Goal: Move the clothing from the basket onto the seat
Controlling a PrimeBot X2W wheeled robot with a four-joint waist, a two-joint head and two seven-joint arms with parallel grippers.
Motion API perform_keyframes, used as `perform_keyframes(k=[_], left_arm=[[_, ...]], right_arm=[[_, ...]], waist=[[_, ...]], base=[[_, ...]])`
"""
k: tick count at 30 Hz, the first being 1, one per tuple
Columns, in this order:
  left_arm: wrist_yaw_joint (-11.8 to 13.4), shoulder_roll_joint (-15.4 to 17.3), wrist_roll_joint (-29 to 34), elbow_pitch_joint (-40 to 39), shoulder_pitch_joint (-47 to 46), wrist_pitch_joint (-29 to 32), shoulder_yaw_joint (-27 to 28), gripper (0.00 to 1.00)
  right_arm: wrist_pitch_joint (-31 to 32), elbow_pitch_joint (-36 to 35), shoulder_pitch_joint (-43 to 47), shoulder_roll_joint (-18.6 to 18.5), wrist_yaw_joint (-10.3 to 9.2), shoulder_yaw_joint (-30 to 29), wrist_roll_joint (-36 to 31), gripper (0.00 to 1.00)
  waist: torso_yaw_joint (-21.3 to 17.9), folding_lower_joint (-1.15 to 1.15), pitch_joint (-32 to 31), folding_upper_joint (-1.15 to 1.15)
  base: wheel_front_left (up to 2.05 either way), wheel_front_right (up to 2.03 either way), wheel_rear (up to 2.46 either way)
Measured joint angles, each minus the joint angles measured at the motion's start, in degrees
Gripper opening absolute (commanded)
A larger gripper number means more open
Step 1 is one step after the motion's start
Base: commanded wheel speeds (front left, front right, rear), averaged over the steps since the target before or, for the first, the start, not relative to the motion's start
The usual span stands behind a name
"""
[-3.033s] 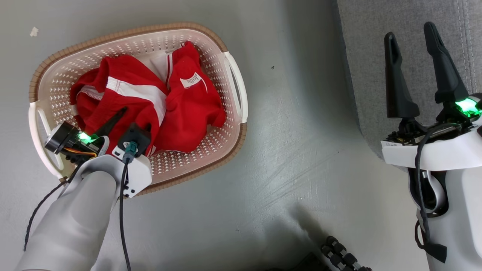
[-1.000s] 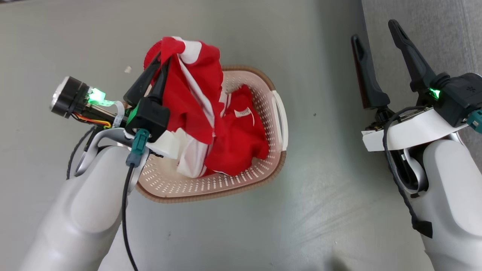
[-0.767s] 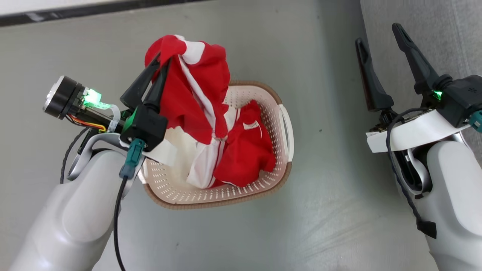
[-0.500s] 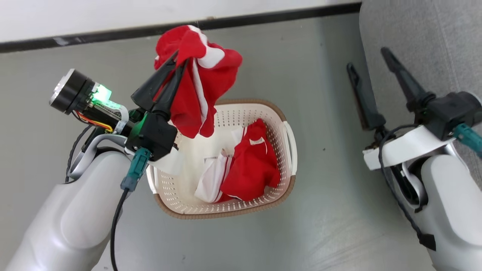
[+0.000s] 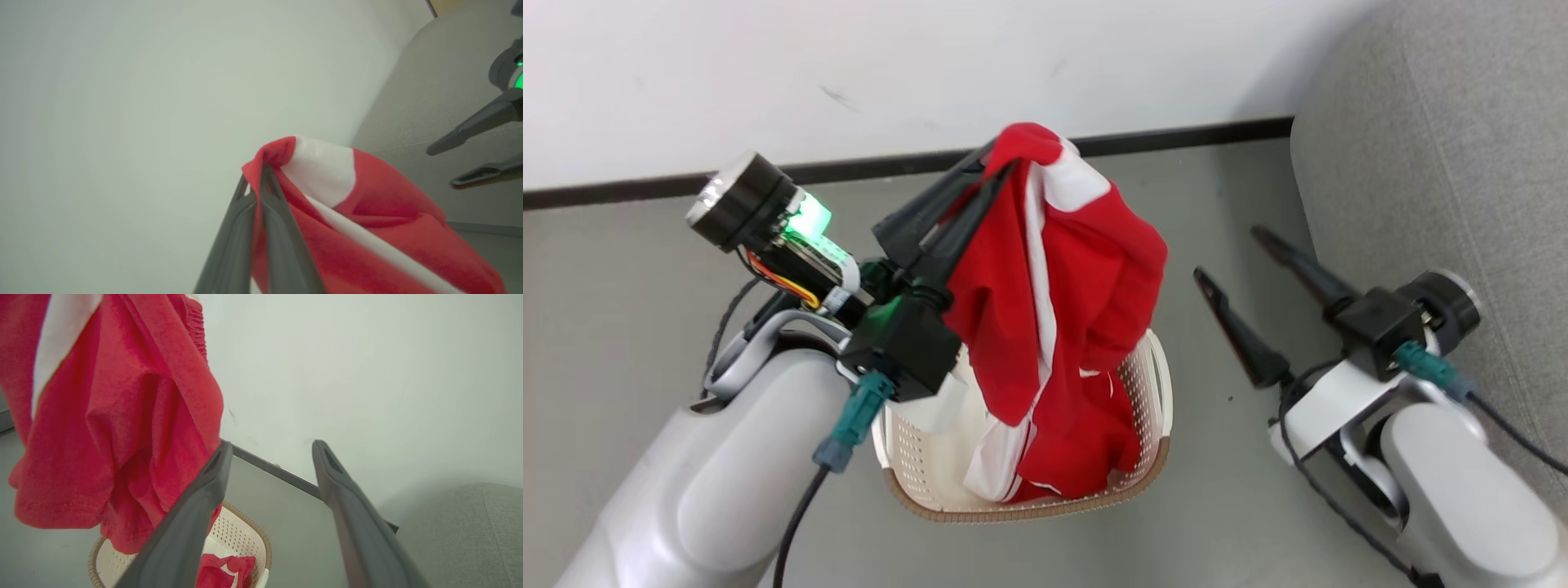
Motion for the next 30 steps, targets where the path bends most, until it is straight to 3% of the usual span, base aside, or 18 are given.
perform_keyframes(k=[11, 17, 26, 28, 30], left_arm=[[-1.67, -0.44, -0.48, -5.23, 1.51, -0.04, -3.5, 0.0], [-2.23, -0.53, -1.6, -5.31, 3.98, -0.04, -4.8, 0.0], [-2.71, -1.11, -4.04, -5.11, 7.08, -0.04, -5.48, 0.0], [-2.71, -1.22, -4.43, -4.95, 7.75, -0.04, -5.54, 0.0], [-2.71, -1.33, -5.06, -4.71, 8.39, -0.04, -5.53, 0.0]], right_arm=[[0.0, 1.78, 0.74, -2.4, 0.0, 14.28, 9.92, 1.0], [0.0, 2.47, -1.75, -4.42, 0.0, 20.82, 11.96, 1.0], [0.01, 3.55, -4.11, -2.15, 0.0, 26.74, 14.85, 1.0], [0.0, 3.85, -4.11, -1.43, 0.0, 27.3, 15.29, 0.51], [0.0, 4.33, -4.11, -1.26, 0.0, 27.48, 15.38, 0.22]], waist=[[0.95, 0.0, -6.32, 0.0], [1.45, 0.0, -9.26, 0.0], [2.16, 0.0, -12.58, 0.0], [2.35, 0.0, -13.11, 0.0], [2.55, 0.0, -13.56, 0.0]], base=[[0.0, 0.0, 0.0], [0.0, 0.0, 0.0], [0.0, 0.0, 0.0], [0.0, 0.0, 0.0], [0.0, 0.0, 0.0]])
